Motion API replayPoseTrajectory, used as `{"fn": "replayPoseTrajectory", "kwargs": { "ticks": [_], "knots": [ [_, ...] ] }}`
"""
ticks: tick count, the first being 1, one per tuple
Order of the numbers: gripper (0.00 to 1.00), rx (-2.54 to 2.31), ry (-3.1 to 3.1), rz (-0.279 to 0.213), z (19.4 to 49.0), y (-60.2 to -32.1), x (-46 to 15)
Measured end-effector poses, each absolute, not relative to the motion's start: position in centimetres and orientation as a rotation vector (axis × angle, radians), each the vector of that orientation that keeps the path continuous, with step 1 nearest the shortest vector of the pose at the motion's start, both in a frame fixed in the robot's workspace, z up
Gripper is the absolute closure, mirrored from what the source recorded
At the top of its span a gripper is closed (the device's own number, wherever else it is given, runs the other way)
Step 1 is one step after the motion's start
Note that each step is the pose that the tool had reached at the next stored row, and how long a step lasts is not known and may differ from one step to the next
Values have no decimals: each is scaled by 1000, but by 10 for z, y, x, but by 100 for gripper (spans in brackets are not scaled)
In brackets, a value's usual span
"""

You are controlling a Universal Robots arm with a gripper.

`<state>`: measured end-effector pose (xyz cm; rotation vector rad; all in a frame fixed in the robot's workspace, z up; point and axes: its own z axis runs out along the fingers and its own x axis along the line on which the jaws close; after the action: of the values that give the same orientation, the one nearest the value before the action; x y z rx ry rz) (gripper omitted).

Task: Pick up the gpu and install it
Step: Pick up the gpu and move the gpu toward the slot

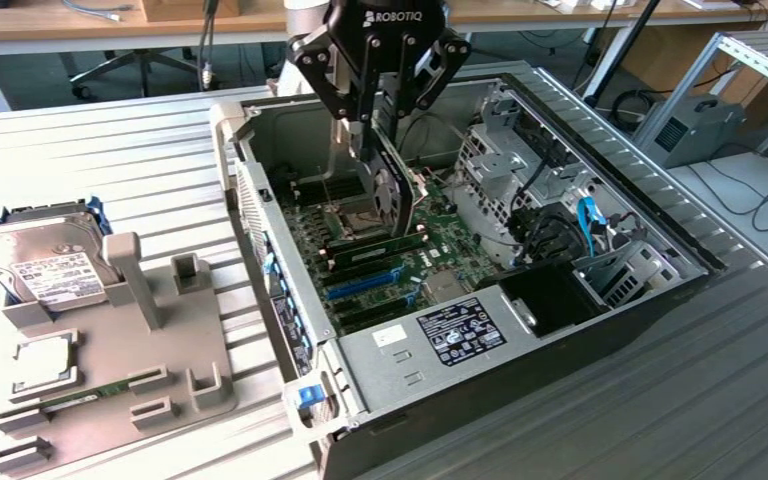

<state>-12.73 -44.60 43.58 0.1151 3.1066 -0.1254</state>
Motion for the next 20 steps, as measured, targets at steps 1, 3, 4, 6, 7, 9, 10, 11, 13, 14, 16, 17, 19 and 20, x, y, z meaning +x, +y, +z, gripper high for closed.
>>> {"fn": "replayPoseTrajectory", "kwargs": {
  "ticks": [1, 3, 4, 6, 7, 9, 10, 11, 13, 14, 16, 17, 19, 20],
  "knots": [
    [74, 115, 3107, -126, 435, -446, -127],
    [74, 115, 3107, -127, 435, -446, -125],
    [74, 115, 3106, -127, 435, -445, -125],
    [74, 115, 3106, -128, 434, -445, -123],
    [74, 115, 3106, -129, 434, -445, -122],
    [74, 115, 3106, -129, 432, -444, -121],
    [74, 115, 3106, -130, 431, -444, -121],
    [74, 115, 3106, -130, 430, -443, -120],
    [74, 115, 3106, -130, 428, -443, -120],
    [74, 115, 3106, -130, 427, -443, -119],
    [74, 115, 3106, -131, 423, -442, -119],
    [74, 115, 3106, -132, 422, -442, -119],
    [74, 115, 3106, -132, 420, -442, -118],
    [74, 115, 3106, -132, 419, -442, -118]
  ]
}}
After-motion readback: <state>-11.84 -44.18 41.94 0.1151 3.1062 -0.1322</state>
